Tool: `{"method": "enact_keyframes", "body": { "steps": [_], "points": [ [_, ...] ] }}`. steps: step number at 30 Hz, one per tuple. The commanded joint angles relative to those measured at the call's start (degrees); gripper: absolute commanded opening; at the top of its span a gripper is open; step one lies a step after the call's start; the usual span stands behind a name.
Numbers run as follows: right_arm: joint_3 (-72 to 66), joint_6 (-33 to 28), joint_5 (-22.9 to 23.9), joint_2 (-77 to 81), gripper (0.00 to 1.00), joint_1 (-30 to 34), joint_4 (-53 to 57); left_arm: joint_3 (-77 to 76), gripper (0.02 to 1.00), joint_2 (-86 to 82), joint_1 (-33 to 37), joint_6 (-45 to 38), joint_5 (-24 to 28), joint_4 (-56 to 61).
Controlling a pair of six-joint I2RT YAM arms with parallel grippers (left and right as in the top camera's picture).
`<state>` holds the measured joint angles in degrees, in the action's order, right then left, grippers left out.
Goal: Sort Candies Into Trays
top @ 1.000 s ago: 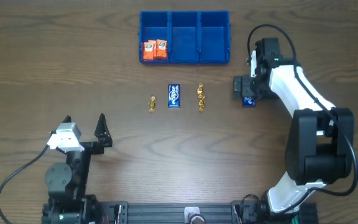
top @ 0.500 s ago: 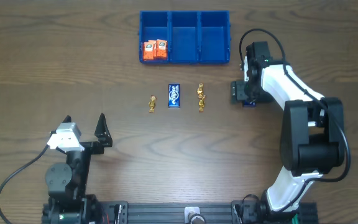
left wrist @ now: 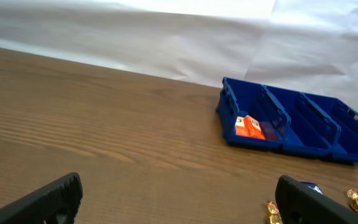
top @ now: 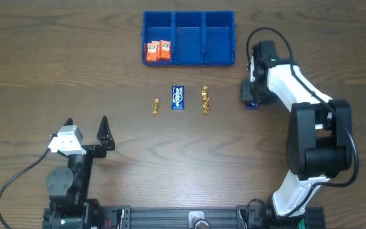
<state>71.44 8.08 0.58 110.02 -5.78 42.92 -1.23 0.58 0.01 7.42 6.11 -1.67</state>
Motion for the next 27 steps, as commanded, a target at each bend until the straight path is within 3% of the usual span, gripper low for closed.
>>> {"method": "enact_keyframes", "body": {
  "steps": [1, 4, 8, 17, 27],
  "points": [
    [16.09, 5.20, 3.58, -7.08, 0.222, -8.48, 2.86, 0.94, 0.998, -0.37, 0.35, -0.59, 1.20, -2.21],
    [26.25, 5.81, 7.98, -7.04, 0.220, -13.86, 3.32, 0.94, 0.998, -0.37, 0.35, -0.59, 1.20, -2.21],
    [29.53, 7.19, 13.40, -7.02, 0.222, -18.08, -2.25, 0.94, 0.998, -0.37, 0.35, -0.59, 1.20, -2.21],
    [29.53, 9.88, 16.33, 2.67, 0.222, -22.51, -15.43, 0.94, 0.998, -0.37, 0.35, -0.59, 1.20, -2.21],
    [29.53, 9.75, 16.59, 9.70, 0.231, -22.75, -19.93, 0.94, 0.998, -0.37, 0.35, -0.59, 1.20, -2.21]
  ]
}}
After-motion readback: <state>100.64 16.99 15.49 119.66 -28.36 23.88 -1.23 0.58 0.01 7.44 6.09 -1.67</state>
